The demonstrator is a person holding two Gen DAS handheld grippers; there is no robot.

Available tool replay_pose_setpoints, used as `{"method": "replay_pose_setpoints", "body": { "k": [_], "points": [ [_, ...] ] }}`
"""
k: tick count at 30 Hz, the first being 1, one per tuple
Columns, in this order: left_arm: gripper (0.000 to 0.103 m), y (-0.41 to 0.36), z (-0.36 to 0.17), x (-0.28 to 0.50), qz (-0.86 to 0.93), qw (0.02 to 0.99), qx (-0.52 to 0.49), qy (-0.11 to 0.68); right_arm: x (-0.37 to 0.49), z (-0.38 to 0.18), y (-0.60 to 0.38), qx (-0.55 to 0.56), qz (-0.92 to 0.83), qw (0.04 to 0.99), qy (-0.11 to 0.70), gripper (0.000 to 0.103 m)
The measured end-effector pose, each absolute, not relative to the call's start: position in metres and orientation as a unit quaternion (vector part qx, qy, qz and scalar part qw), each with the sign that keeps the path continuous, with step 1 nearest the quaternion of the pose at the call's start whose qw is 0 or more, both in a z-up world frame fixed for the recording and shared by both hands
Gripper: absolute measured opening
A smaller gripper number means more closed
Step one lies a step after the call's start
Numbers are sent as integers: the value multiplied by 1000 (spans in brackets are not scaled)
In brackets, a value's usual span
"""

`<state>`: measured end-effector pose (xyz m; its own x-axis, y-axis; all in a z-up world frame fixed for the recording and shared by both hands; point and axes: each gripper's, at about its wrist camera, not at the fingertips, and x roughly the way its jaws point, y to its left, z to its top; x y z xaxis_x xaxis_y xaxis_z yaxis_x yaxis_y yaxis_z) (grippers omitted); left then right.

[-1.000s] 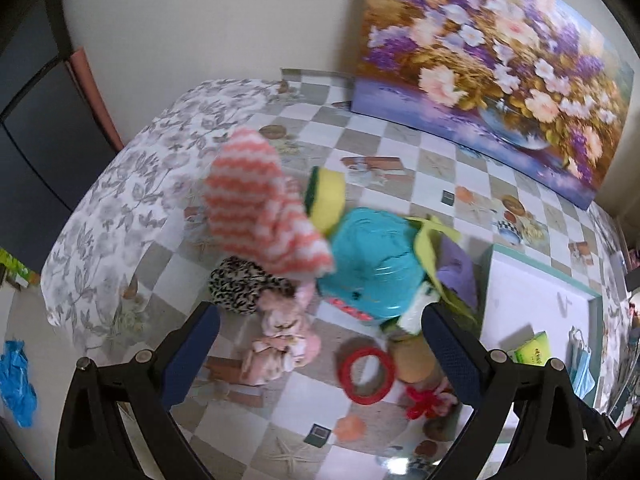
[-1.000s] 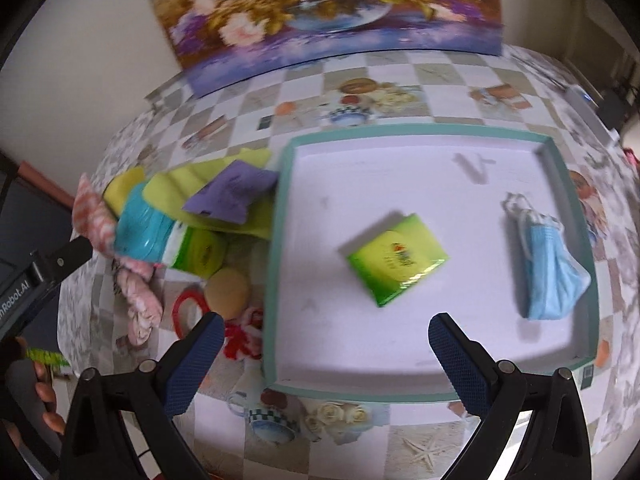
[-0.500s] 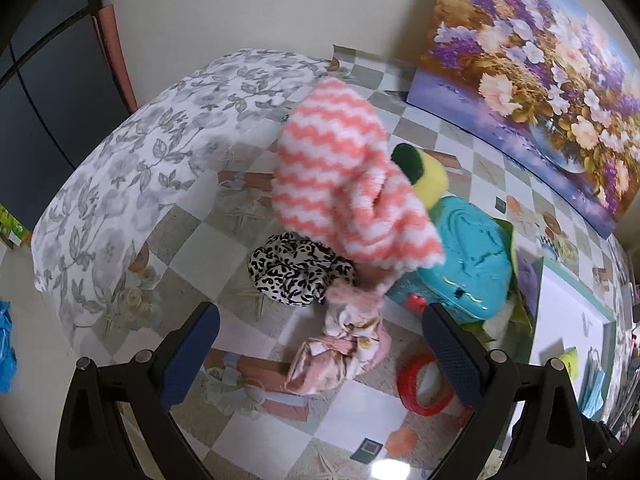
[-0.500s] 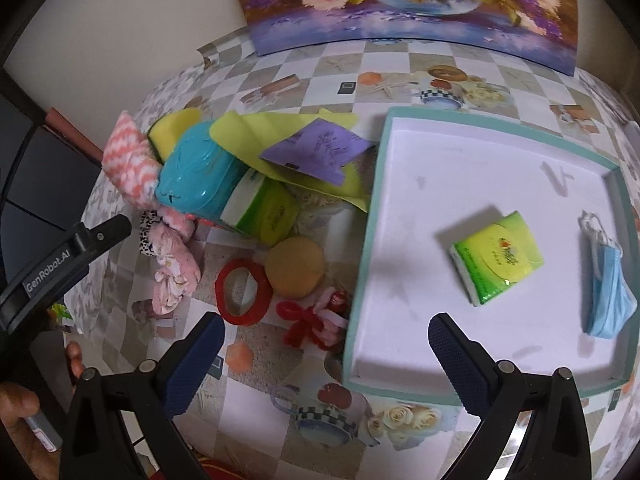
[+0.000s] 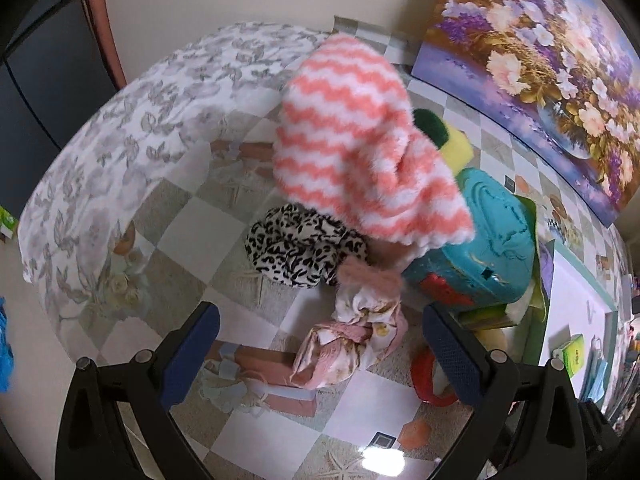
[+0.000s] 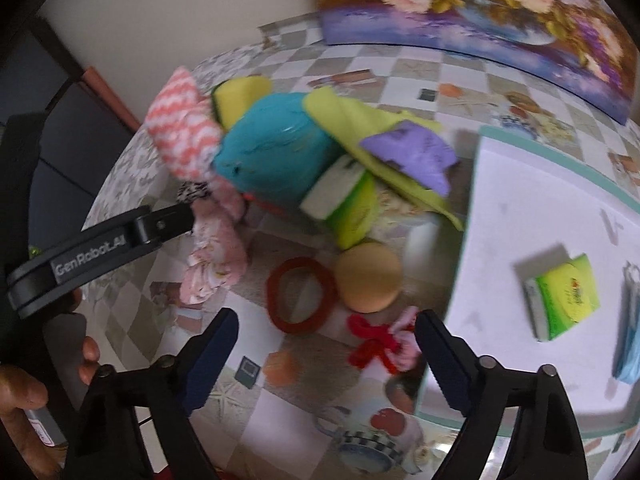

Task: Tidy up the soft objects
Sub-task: 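Move the left tool to the pink cloth bundle while the right tool reaches the red ring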

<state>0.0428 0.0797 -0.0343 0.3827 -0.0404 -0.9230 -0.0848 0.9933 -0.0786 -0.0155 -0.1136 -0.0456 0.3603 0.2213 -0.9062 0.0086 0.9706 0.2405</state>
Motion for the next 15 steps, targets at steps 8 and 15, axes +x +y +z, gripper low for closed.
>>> {"method": "replay_pose_setpoints", "body": {
  "k": [8,15],
  "points": [
    [101,91,-49,44,4,814,-102,572,-8,-55,-97,95,87,813,568,80],
    [101,85,-54,44,-23,810,-99,578,-2,-67,-87,90,96,803,582,64]
  ]
}}
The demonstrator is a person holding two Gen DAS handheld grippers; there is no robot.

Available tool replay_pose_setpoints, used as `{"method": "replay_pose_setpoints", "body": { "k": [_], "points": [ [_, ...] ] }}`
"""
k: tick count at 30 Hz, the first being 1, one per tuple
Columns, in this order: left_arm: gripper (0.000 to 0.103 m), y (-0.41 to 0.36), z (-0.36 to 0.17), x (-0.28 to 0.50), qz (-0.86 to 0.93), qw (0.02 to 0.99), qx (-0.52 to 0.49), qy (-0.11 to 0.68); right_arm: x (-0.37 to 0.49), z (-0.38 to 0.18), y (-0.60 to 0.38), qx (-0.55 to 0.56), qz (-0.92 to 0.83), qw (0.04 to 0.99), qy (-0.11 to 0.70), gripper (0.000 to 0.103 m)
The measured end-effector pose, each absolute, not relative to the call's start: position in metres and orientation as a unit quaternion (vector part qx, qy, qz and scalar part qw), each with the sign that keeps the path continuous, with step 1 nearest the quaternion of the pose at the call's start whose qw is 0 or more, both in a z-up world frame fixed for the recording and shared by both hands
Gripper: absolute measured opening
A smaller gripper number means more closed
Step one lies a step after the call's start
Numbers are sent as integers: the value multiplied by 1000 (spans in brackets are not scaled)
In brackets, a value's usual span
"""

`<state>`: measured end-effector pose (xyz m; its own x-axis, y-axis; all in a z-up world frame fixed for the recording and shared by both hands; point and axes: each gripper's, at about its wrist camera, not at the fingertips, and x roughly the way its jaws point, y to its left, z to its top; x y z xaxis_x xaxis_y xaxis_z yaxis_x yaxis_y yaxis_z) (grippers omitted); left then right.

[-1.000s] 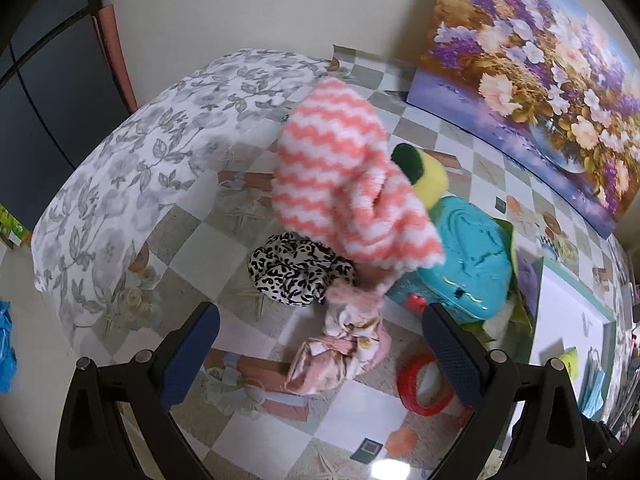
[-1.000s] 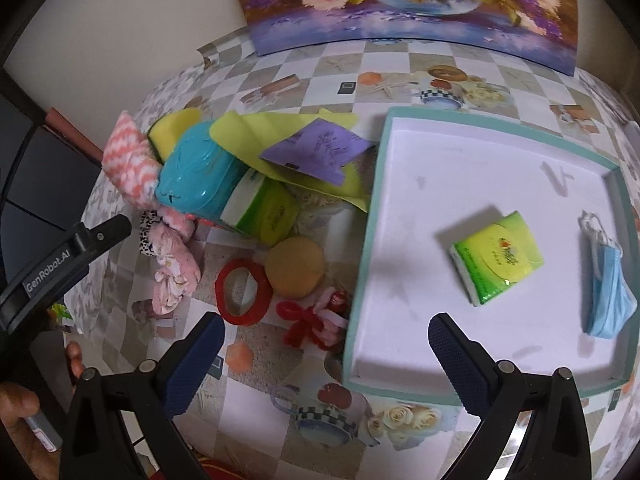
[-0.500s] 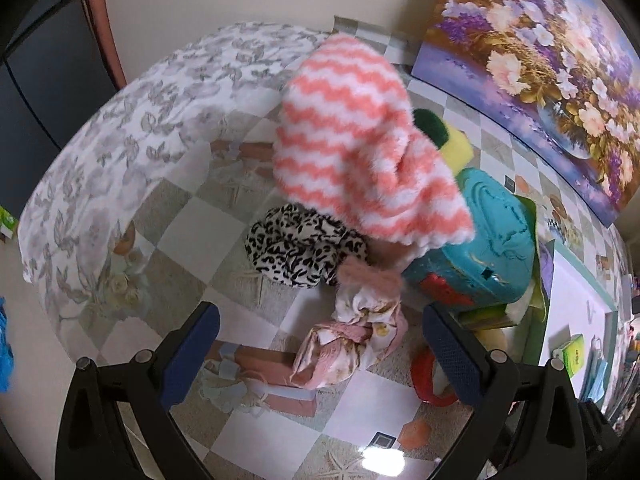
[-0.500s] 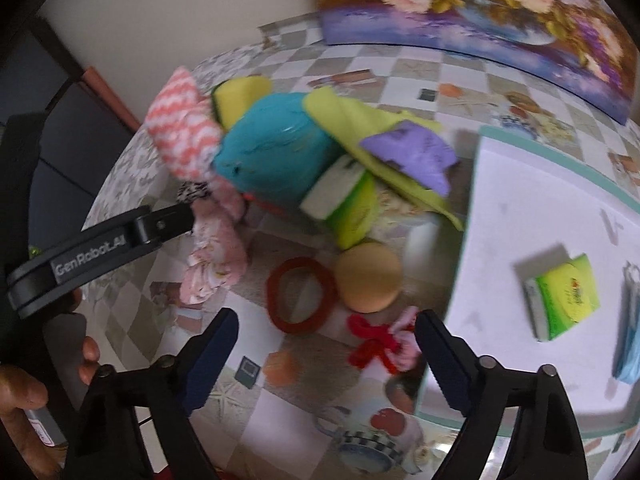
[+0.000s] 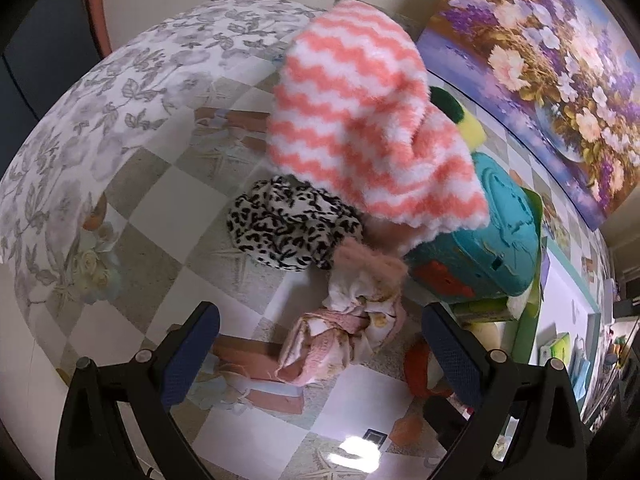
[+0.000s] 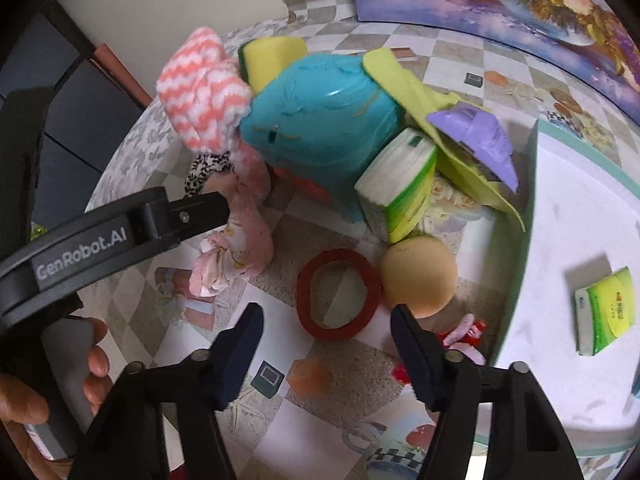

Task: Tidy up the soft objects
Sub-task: 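Move the left tool to the pink cloth bundle while the right tool reaches the red ring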

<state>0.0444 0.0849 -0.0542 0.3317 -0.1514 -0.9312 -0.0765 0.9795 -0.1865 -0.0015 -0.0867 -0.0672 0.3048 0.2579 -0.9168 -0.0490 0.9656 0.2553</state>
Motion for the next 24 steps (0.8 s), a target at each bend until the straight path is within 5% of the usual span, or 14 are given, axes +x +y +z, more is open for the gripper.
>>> {"method": "replay_pose_setpoints", "body": {
  "k": [15,24],
  "points": [
    [98,68,-72,56,-56,799,-73,594,17,-82,-73,58,87,799,593,61],
    [54,77,-88,56,-72,779,-99,615,23,-89,-73,60,84,791,603,61]
  ]
}}
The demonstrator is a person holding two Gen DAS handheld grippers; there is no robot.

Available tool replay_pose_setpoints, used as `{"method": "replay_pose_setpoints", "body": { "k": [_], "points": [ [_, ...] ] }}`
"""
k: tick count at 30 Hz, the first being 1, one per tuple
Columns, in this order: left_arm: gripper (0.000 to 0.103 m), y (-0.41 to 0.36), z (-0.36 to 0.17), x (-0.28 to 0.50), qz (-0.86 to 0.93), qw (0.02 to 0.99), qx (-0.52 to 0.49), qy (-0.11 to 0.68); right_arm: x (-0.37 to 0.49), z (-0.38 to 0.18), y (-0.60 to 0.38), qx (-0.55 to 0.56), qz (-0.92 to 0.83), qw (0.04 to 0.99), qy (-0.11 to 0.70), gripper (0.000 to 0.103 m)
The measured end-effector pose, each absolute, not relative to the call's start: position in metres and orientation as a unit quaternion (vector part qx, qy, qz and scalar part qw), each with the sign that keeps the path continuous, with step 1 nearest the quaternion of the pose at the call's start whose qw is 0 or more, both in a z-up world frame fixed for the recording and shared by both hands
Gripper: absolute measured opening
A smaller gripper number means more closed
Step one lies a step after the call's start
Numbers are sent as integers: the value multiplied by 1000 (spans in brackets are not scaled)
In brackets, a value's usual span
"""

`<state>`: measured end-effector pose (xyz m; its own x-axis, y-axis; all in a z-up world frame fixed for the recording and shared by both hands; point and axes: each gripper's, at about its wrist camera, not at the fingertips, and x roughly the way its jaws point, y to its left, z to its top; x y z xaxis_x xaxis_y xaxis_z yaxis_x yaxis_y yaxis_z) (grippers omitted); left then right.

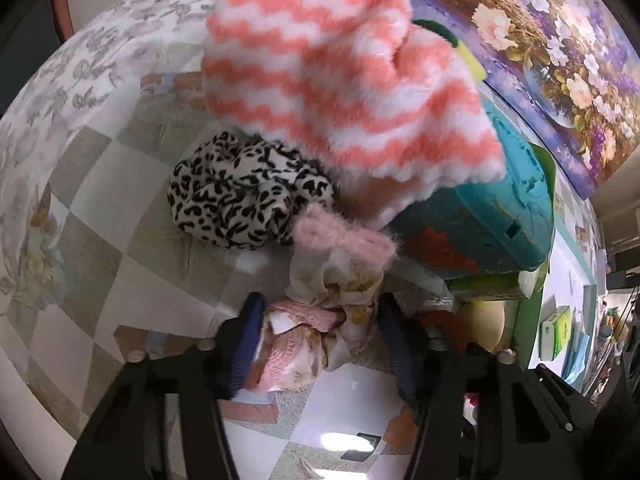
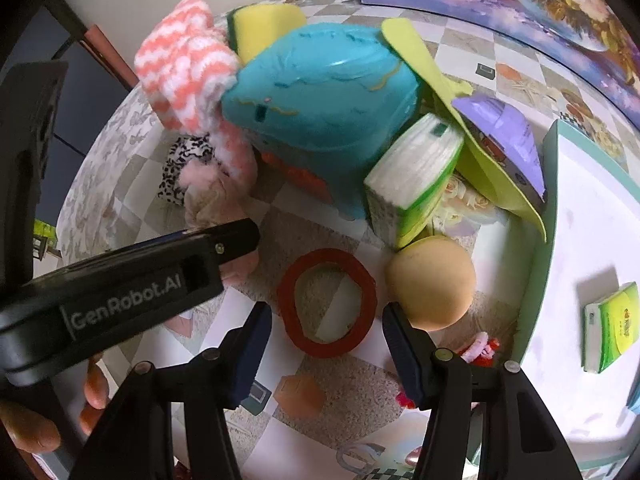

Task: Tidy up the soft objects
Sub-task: 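Move the left tool to the pink cloth bundle while the right tool reaches the red ring, then grasp the pink cloth bundle with the left tool while the right tool grasps the red ring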

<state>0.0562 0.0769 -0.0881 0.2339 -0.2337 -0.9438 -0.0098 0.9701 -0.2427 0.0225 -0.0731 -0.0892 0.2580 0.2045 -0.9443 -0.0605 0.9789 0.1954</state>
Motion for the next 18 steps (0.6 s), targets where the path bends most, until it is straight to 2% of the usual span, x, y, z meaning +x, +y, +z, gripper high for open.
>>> {"method": "replay_pose_setpoints", "body": {
  "k": [2,4,12,18],
  "points": [
    [44,81,-88,55,-70,781,-104,612,23,-92,-72,56,84,789,606,61],
    [38,89,-89,54,-68,780,-116,612,24,-94,-67,46,82,791,605,61],
    [38,99,-92,49,-58,783,-118,608,23,-100,-36,-22,58,803,593,61],
    [38,97,-92,47,-59,783,-118,608,13,-103,-22,-49,50,808,585,55]
  ]
}}
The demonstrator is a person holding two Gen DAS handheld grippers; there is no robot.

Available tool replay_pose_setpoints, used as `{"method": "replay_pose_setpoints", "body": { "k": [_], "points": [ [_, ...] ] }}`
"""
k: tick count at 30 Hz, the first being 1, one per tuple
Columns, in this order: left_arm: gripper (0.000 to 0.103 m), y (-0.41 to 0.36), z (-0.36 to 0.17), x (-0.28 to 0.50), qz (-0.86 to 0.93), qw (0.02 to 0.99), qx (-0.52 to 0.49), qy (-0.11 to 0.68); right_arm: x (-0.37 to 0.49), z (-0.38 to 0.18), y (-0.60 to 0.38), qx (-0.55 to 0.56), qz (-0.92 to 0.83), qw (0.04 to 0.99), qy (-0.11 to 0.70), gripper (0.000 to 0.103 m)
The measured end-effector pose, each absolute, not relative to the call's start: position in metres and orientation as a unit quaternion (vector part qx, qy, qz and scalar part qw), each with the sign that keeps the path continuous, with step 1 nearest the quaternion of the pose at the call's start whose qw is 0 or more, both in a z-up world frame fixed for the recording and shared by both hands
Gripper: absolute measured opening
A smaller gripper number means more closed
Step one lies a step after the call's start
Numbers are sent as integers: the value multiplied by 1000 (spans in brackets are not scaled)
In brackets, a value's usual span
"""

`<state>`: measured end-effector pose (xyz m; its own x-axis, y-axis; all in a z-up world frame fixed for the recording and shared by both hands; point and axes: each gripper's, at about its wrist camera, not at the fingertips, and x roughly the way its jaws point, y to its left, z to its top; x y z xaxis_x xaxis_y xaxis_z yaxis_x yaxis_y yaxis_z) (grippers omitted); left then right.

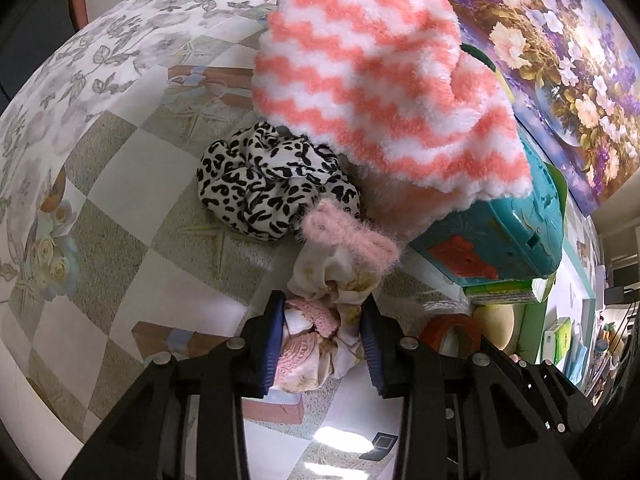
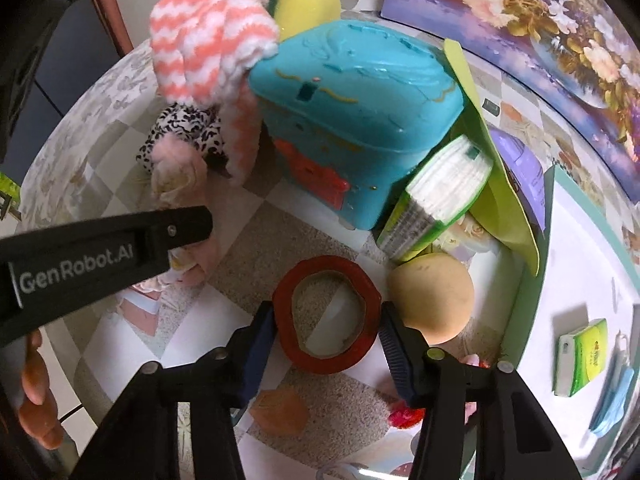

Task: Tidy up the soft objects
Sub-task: 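Grasp the pink cloth bundle with the left tool while the right tool grasps the red ring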

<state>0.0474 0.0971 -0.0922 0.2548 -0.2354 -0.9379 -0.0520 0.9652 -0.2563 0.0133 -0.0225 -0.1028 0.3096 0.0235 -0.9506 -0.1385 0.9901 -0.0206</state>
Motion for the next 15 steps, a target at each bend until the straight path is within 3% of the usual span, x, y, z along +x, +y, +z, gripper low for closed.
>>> {"method": "replay_pose_setpoints", "body": {
  "k": [15],
  "points": [
    [38,113,-94,36,-55,779,-138,609,-1,-90,-38,-9,60,805,590,54]
  ]
}}
